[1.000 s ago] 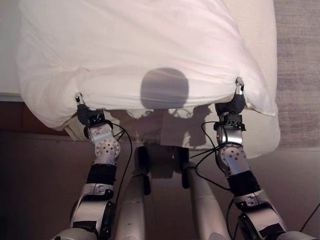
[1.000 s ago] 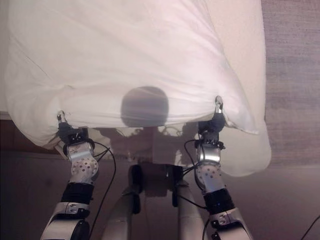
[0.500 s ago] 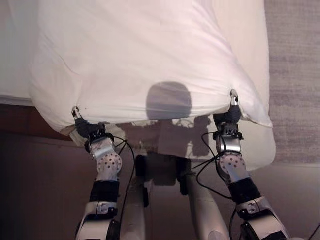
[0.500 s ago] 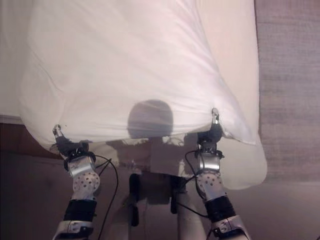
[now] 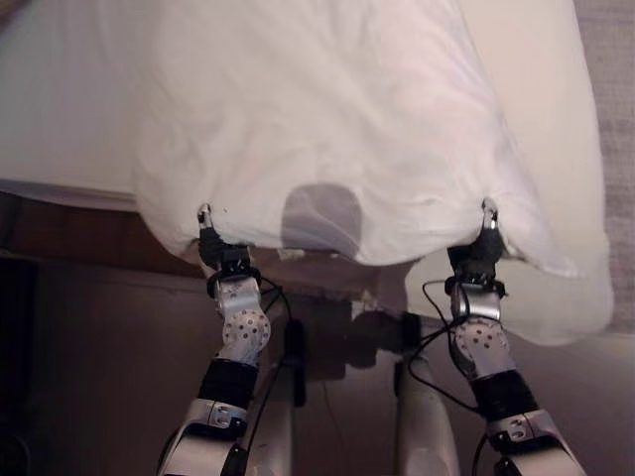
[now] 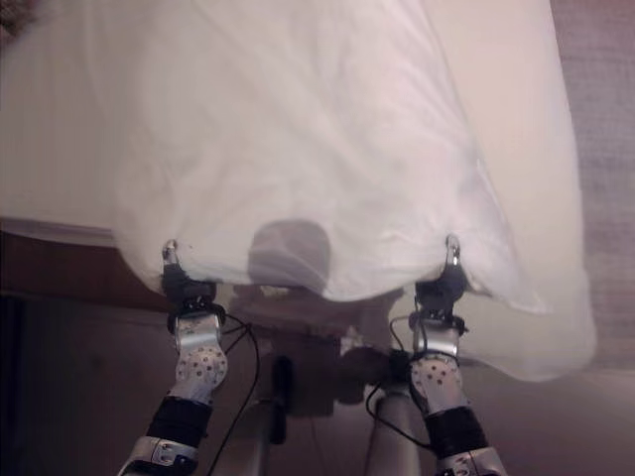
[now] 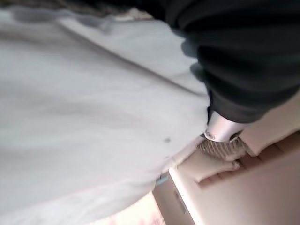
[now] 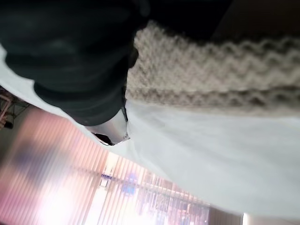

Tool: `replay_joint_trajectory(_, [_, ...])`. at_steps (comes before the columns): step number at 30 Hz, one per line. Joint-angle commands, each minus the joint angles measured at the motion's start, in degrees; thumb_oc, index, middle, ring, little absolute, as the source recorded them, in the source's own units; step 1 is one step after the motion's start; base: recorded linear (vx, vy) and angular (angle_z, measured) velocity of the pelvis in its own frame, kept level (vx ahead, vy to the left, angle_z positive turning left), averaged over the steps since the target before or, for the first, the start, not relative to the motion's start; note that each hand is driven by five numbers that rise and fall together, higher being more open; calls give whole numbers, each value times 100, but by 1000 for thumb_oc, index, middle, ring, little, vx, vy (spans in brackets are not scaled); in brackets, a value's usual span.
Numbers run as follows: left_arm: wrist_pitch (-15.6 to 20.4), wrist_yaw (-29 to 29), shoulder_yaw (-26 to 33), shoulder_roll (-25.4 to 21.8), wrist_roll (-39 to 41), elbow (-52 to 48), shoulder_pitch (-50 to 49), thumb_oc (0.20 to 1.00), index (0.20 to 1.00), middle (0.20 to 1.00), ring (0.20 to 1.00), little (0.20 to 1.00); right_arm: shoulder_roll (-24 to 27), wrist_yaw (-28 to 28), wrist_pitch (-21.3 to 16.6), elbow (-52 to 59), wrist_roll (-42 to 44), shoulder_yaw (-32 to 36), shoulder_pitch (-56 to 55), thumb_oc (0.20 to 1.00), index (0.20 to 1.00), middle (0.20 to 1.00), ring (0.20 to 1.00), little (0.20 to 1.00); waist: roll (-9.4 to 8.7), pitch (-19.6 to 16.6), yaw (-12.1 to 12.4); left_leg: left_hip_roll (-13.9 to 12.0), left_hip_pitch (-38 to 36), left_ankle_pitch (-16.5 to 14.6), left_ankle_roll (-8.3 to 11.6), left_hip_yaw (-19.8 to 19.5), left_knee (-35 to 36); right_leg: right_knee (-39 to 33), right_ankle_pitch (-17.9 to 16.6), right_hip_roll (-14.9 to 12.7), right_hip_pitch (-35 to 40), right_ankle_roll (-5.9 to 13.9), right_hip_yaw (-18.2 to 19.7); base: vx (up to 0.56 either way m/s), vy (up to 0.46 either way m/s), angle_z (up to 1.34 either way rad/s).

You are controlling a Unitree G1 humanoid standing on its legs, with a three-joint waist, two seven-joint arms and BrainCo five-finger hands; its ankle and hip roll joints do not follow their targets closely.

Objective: Make the bed

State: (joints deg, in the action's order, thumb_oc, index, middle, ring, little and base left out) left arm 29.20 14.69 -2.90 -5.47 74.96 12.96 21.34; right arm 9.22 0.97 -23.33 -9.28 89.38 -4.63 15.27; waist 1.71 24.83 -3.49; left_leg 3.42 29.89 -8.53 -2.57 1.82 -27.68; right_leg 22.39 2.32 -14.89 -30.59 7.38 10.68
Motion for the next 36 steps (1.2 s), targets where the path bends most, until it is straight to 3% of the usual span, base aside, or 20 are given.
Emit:
replay_joint_trajectory(1, [40, -144, 391, -427, -532, -906, -247, 200, 200, 200, 200, 200, 9, 177, -87, 434, -487, -14, -328, 200, 200, 200, 200, 200, -35, -369, -167, 53, -125, 757, 346, -424, 1113, -749, -644, 874, -8, -58, -811, -22, 344, -31])
replay_joint_trajectory(2, [-8, -64, 395, -443, -731, -1001, -224, 200, 200, 200, 200, 200, 71, 173, -113, 435, -573, -20, -363, 200, 200, 200, 200, 200, -116, -363, -220, 235, -188, 836, 302, -296, 1364, -186, -235, 1435, -147, -107, -1157, -55, 248, -4])
replay_joint_trajectory(6, [-19, 42, 396, -414, -842, -998, -250, 200, 200, 200, 200, 200, 50, 180, -179, 376, -536, -5, -397, 200, 200, 200, 200, 200, -214, -423, -198, 388, -280, 884, 279, -168, 1545, 124, -3, 1814, -194, -222, -1321, -7, 170, 40])
replay_joint_trajectory(7, [1, 78, 410, -361, -911, -1045, -354, 200, 200, 200, 200, 200, 42, 185, -240, 334, -486, 3, -413, 200, 200, 200, 200, 200, -266, -476, -144, 431, -323, 902, 246, -84, 1628, -60, 32, 1922, -81, -363, -1381, 13, 105, 11])
replay_joint_trajectory(12, [61, 119, 447, -137, -840, -1121, -509, 200, 200, 200, 200, 200, 208, 41, -255, 280, -462, 62, -525, 200, 200, 200, 200, 200, -160, -532, -101, 355, -253, 879, 237, 64, 1572, -707, -144, 1877, 107, -397, -1050, 1, -14, -58])
replay_joint_trajectory(14, [47, 163, 402, -68, -860, -1132, -482, 200, 200, 200, 200, 200, 288, -38, -267, 376, -456, 140, -623, 200, 200, 200, 200, 200, -143, -455, -159, 290, -47, 913, 416, 223, 1094, -947, -189, 1814, 303, -430, -1019, -69, -154, -28])
replay_joint_trajectory(15, [6, 157, 357, -49, -941, -1137, -437, 200, 200, 200, 200, 200, 360, -53, -264, 391, -446, 210, -634, 200, 200, 200, 200, 200, -132, -347, -175, 254, 218, 1120, 654, 191, 568, -981, -205, 1794, 374, -482, -1031, -96, -110, -13])
replay_joint_trajectory(16, [-22, 129, 328, -38, -947, -1142, -439, 200, 200, 200, 200, 200, 410, -44, -249, 389, -457, 212, -636, 200, 200, 200, 200, 200, -130, -313, -143, 309, 262, 1154, 738, 75, 509, -969, -213, 1807, 403, -491, -1016, -74, -63, 28])
replay_joint_trajectory(18, [1, 137, 335, 7, -924, -1157, -437, 200, 200, 200, 200, 200, 405, -59, -242, 366, -472, 198, -628, 200, 200, 200, 200, 200, -159, -335, -158, 303, 203, 938, 601, -120, 555, -884, -186, 1816, 367, -488, -944, -13, -26, 36])
replay_joint_trajectory(20, [30, 147, 385, 13, -924, -1196, -480, 200, 200, 200, 200, 200, 386, -60, -285, 325, -504, 210, -596, 200, 200, 200, 200, 200, -192, -372, -191, -50, 93, 865, 489, -330, 857, -758, -94, 1800, 303, -477, -812, 33, 34, -2])
replay_joint_trajectory(21, [49, 165, 423, -56, -1013, -1321, -538, 200, 200, 200, 200, 200, 387, -35, -295, 295, -502, 219, -581, 200, 200, 200, 200, 200, -227, -404, -173, -331, 22, 1047, 469, -653, 1272, -713, -80, 1716, 250, -454, -692, 22, 75, 8])
replay_joint_trajectory(23, [48, 170, 424, -58, -1017, -1325, -538, 200, 200, 200, 200, 200, 385, -34, -295, 294, -502, 219, -578, 200, 200, 200, 200, 200, -232, -421, -180, -325, 32, 1094, 473, -656, 1316, -723, -103, 1709, 226, -455, -694, 21, 113, -1])
replay_joint_trajectory(24, [103, 227, 507, -122, -1118, -1460, -593, 200, 200, 200, 200, 200, 379, -27, -311, 282, -496, 236, -577, 200, 200, 200, 200, 200, -261, -401, -120, -714, -17, 1505, 565, -1161, 1773, -485, 21, 1657, 175, -464, -523, 84, 281, -4])
replay_joint_trajectory(26, [149, 252, 582, -167, -1163, -1533, -627, 200, 200, 200, 200, 200, 366, -40, -329, 258, -466, 234, -540, 200, 200, 200, 200, 200, -250, -401, -64, -1180, -70, 1888, 709, -1385, 2213, -257, 162, 1601, 133, -421, -349, 116, 400, -9])
replay_joint_trajectory(28, [158, 240, 589, -229, -1222, -1548, -642, 200, 200, 200, 200, 200, 367, -52, -354, 215, -454, 235, -507, 200, 200, 200, 200, 200, -192, -419, -11, -1440, -181, 2115, 862, -1417, 2652, -137, 267, 1510, 137, -310, -170, 163, 614, -49])
replay_joint_trajectory(29, [121, 150, 480, -320, -1200, -1525, -582, 200, 200, 200, 200, 200, 370, -61, -388, 275, -537, 211, -501, 200, 200, 200, 200, 200, -100, -409, -16, -1410, -337, 1863, 912, -1019, 2500, -196, 259, 1222, 240, -104, -97, 141, 618, -53])
replay_joint_trajectory(32, [103, 88, 408, -401, -1219, -1506, -536, 200, 200, 200, 200, 200, 342, -69, -365, 296, -558, 174, -492, 200, 200, 200, 200, 200, -120, -430, -13, -1257, -155, 1600, 881, -1066, 2068, -370, 72, 1054, 242, 3, 70, 83, 529, -33])
replay_joint_trajectory(33, [55, 70, 266, -493, -1207, -1337, -358, 200, 200, 200, 200, 200, 308, -15, -356, 413, -503, 266, -587, 200, 200, 200, 200, 200, -141, -440, -130, -820, 189, 1061, 804, -625, 1042, -969, -401, 416, 564, 237, 93, 169, 709, -13])
replay_joint_trajectory(35, [-25, -27, 181, -572, -1230, -1319, -396, 200, 200, 200, 200, 200, 297, -49, -299, 465, -513, 289, -606, 200, 200, 200, 200, 200, -92, -462, -128, -413, 193, 553, 565, -529, 514, -1209, -1064, -118, 717, 200, 237, 202, 766, 25])
replay_joint_trajectory(36, [-25, -29, 182, -573, -1229, -1317, -393, 200, 200, 200, 200, 200, 296, -49, -299, 465, -513, 289, -603, 200, 200, 200, 200, 200, -99, -482, -124, -403, 226, 572, 556, -517, 512, -1238, -1097, -130, 693, 212, 250, 229, 813, 16])
